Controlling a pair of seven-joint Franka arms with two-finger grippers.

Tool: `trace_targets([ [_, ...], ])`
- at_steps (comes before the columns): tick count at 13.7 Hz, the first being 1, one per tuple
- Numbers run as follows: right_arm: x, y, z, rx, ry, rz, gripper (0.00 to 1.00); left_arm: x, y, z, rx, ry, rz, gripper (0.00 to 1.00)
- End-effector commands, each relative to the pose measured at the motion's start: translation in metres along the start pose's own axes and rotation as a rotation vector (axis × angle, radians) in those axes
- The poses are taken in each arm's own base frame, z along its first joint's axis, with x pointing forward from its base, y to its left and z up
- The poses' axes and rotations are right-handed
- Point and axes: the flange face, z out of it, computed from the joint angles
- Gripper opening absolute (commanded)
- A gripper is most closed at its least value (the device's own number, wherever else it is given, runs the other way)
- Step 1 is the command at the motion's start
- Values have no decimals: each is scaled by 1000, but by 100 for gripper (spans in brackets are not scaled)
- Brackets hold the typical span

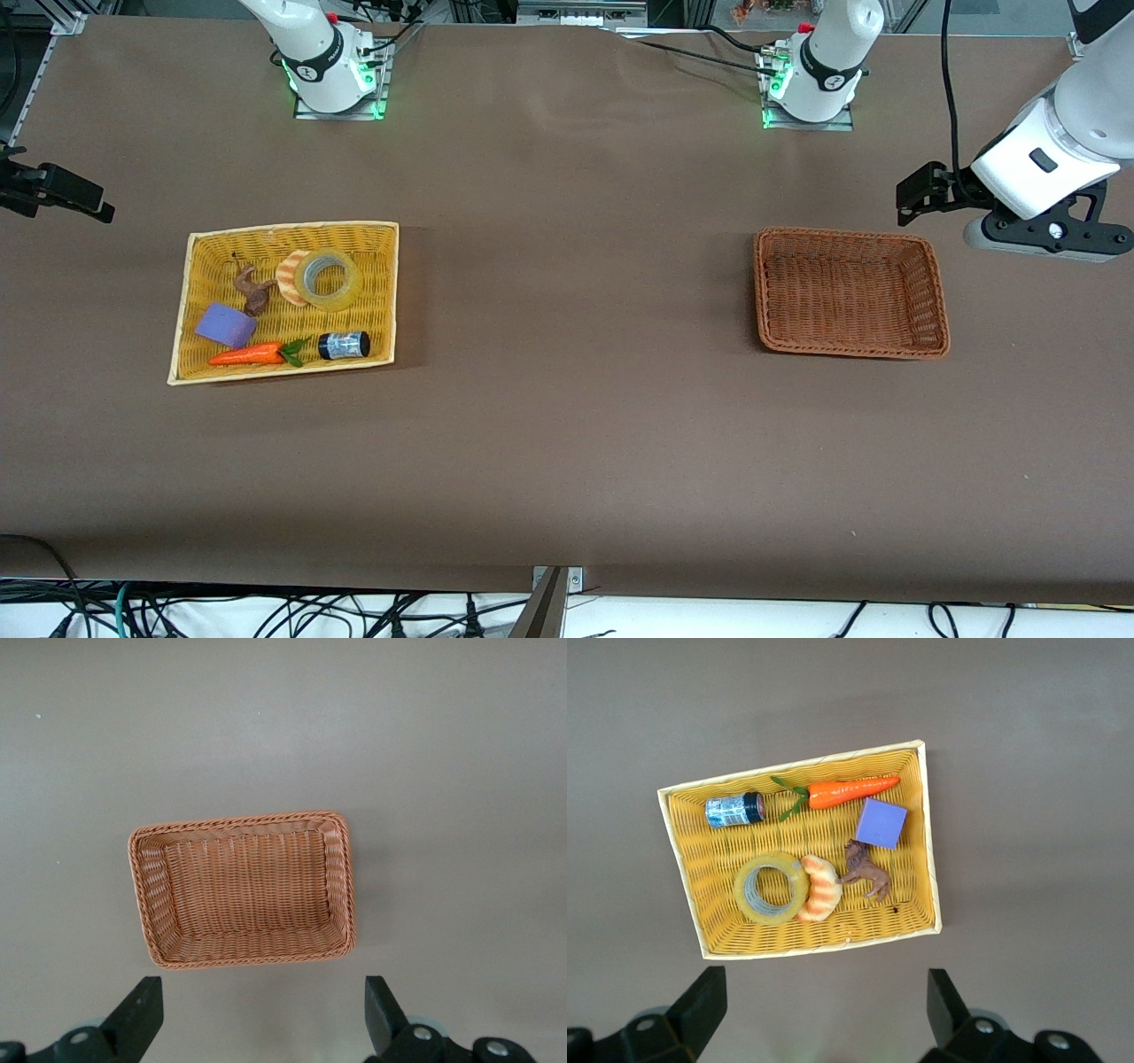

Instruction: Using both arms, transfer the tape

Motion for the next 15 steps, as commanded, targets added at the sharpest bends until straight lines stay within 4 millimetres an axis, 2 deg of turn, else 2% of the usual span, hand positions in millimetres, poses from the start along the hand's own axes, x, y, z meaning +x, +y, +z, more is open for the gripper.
trace_targets([
  [1,3,-2,-6,-4,10,10,100,-3,1,-7,-24,-1,6,100],
  [13,9,-1,4,-5,-6,-1,100,-4,6,-7,-25,-1,15,100],
  [15,33,-4,32,-4,-1,-1,100,-4,6,-7,-25,-1,15,100],
])
